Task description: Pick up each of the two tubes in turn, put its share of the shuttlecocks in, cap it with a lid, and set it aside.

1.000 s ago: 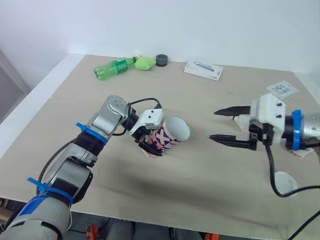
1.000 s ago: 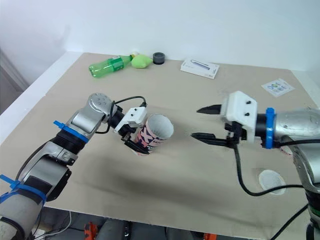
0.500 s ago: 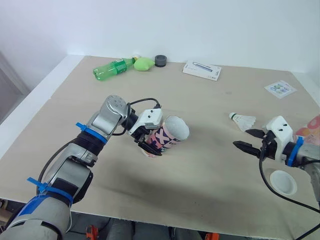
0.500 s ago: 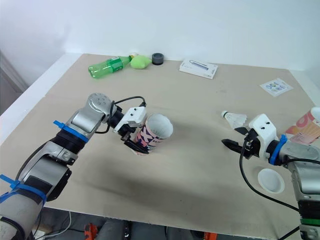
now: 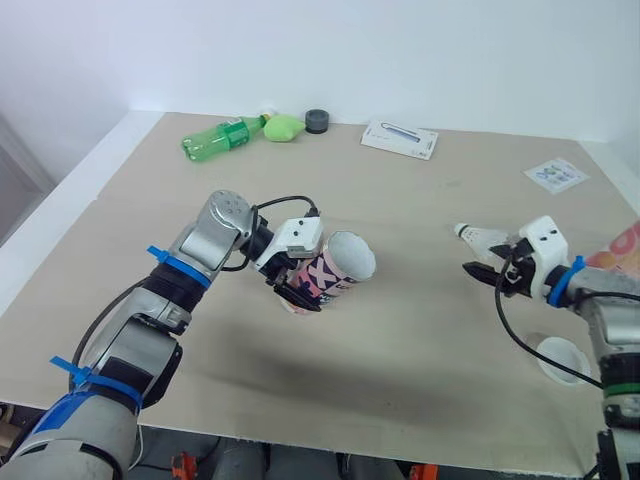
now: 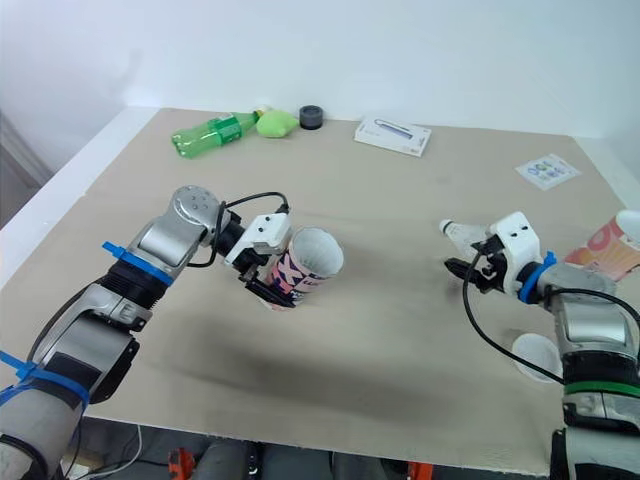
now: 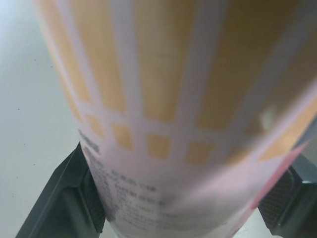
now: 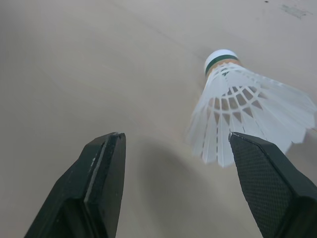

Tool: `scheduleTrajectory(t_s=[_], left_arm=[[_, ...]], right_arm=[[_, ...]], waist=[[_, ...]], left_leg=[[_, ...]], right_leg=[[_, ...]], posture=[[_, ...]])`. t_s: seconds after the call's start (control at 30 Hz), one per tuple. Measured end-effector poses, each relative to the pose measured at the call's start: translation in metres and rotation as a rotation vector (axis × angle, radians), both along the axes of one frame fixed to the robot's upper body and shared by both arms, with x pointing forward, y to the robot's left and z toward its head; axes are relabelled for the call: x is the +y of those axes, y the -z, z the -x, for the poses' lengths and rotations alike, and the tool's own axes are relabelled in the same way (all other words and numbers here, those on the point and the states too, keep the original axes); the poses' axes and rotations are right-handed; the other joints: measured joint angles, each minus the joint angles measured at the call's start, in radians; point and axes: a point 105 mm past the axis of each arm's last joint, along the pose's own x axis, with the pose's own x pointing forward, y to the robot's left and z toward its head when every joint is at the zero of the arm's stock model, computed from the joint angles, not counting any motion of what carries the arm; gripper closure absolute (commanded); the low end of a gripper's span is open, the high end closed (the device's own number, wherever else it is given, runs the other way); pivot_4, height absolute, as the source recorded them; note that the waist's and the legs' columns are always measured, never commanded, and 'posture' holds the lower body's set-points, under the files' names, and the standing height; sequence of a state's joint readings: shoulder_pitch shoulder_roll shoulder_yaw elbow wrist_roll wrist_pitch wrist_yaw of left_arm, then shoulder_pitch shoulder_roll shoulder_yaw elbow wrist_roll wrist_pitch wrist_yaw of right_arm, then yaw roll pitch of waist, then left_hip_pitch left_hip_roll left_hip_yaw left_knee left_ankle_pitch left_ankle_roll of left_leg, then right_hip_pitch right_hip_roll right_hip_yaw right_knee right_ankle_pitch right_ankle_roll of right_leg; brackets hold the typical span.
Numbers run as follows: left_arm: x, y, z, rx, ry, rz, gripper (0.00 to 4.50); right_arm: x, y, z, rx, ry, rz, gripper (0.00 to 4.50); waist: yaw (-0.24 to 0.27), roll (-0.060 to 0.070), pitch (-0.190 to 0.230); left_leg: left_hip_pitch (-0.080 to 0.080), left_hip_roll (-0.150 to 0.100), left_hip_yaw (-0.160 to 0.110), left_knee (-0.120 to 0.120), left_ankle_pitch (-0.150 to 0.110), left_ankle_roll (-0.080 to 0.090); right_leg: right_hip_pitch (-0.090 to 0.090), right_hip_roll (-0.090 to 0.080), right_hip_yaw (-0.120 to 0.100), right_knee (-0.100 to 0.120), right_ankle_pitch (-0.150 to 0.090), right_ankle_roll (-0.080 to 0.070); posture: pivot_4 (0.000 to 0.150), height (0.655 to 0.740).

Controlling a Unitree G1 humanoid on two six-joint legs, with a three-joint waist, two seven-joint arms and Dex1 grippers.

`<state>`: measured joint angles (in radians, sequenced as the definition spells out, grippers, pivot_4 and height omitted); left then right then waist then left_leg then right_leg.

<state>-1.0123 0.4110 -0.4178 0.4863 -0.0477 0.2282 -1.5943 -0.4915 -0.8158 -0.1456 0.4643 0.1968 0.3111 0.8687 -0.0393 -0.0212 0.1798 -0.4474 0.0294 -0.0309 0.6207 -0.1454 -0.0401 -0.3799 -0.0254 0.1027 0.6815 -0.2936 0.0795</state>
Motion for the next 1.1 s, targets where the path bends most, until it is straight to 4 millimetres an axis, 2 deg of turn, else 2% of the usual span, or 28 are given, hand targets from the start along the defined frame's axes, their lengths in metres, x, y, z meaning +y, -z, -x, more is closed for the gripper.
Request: scheduleTrajectory(t_s=[0.1,0.13,0.23,0.27,0.4,0.43,0.63,0.7,0.77,0.93,1.0,1.1], left_arm=[[0.000,0.000,0.000,0.004,-0.005,-0.001,1.14],[0.000,0.000,0.000,0.004,-0.005,-0.001,1.14],[0.000,0.000,0.000,0.006,-0.006,0.000,1.14],[0.000,0.000,0.000,0.006,-0.006,0.000,1.14],[0.000,-0.001,0.001,0.003,-0.007,-0.001,1.14],[0.001,0.000,0.001,0.002,-0.010,-0.001,1.14],[0.001,0.000,0.001,0.004,-0.019,0.001,1.14],[0.001,0.000,0.001,0.006,-0.019,0.003,1.14],[0.001,0.000,0.001,0.008,-0.018,0.006,1.14],[0.001,0.000,0.001,0.007,-0.020,0.007,1.14],[0.001,0.000,0.001,0.006,-0.023,0.007,1.14],[0.001,0.001,0.000,0.007,-0.025,0.007,1.14]], right_arm=[[0.005,-0.001,-0.011,-0.011,0.004,-0.007,0.91],[0.005,-0.001,-0.014,-0.013,0.013,-0.007,1.14],[0.001,0.003,-0.023,-0.011,0.054,-0.027,2.00],[0.001,0.003,-0.024,-0.012,0.056,-0.028,2.57],[-0.003,0.007,-0.025,-0.011,0.063,-0.030,4.30],[-0.004,0.008,-0.024,-0.010,0.063,-0.031,4.41],[0.001,0.002,-0.023,-0.037,0.021,-0.028,4.41],[0.012,-0.012,-0.017,-0.076,-0.043,-0.043,4.41],[0.026,-0.029,-0.005,-0.112,-0.145,-0.047,4.41],[0.083,-0.087,0.053,-0.211,-0.511,0.079,4.41],[0.109,-0.100,0.078,-0.233,-0.659,0.190,4.41],[0.127,-0.108,0.096,-0.248,-0.765,0.296,4.41]], waist=[[-0.003,0.000,0.000],[-0.003,0.000,0.000],[-0.002,0.000,0.000],[-0.003,0.000,0.000],[-0.003,0.000,0.000],[-0.004,0.000,0.000],[-0.006,0.000,0.000],[-0.006,0.000,0.000],[-0.004,0.001,0.000],[-0.005,0.003,0.000],[-0.005,0.002,0.000],[-0.005,0.002,0.001]], left_leg=[[0.000,0.000,0.000,0.000,0.000,0.000],[0.000,0.000,0.000,0.000,0.000,0.000],[0.000,-0.001,0.000,0.000,0.000,0.000],[0.000,-0.001,0.000,0.000,0.000,0.000],[0.000,-0.001,0.000,-0.001,0.000,0.000],[0.000,-0.001,0.000,-0.001,0.000,0.000],[0.000,-0.001,0.000,0.000,0.000,0.000],[0.000,-0.001,0.000,-0.001,0.000,0.000],[0.000,-0.001,-0.001,-0.001,0.000,0.000],[0.000,0.000,-0.002,-0.001,0.000,-0.001],[0.000,0.000,-0.002,-0.001,0.000,-0.001],[0.001,0.000,-0.001,0.001,0.000,-0.001]], right_leg=[[0.000,0.000,0.000,0.000,0.000,0.000],[0.000,0.000,0.000,0.000,0.000,0.000],[0.000,0.000,0.000,0.000,0.001,-0.001],[0.000,0.000,0.000,0.000,0.002,-0.003],[0.000,0.000,0.000,0.000,0.003,-0.005],[0.000,0.000,0.000,0.000,0.003,-0.005],[0.000,0.000,0.000,0.000,0.003,-0.004],[0.000,0.000,0.000,0.000,0.003,-0.004],[0.000,0.000,0.000,0.000,0.002,-0.005],[0.000,0.000,-0.001,0.000,-0.001,0.001],[0.001,0.000,-0.001,0.000,-0.001,0.000],[0.002,-0.001,-0.001,0.000,-0.001,0.000]], posture=[[0.150,0.7294],[0.150,0.7294],[0.150,0.7294],[0.150,0.7294],[0.150,0.7294],[0.150,0.7294],[0.150,0.7294],[0.150,0.7294],[0.150,0.7294],[0.150,0.7294],[0.150,0.7294],[0.150,0.7294]])
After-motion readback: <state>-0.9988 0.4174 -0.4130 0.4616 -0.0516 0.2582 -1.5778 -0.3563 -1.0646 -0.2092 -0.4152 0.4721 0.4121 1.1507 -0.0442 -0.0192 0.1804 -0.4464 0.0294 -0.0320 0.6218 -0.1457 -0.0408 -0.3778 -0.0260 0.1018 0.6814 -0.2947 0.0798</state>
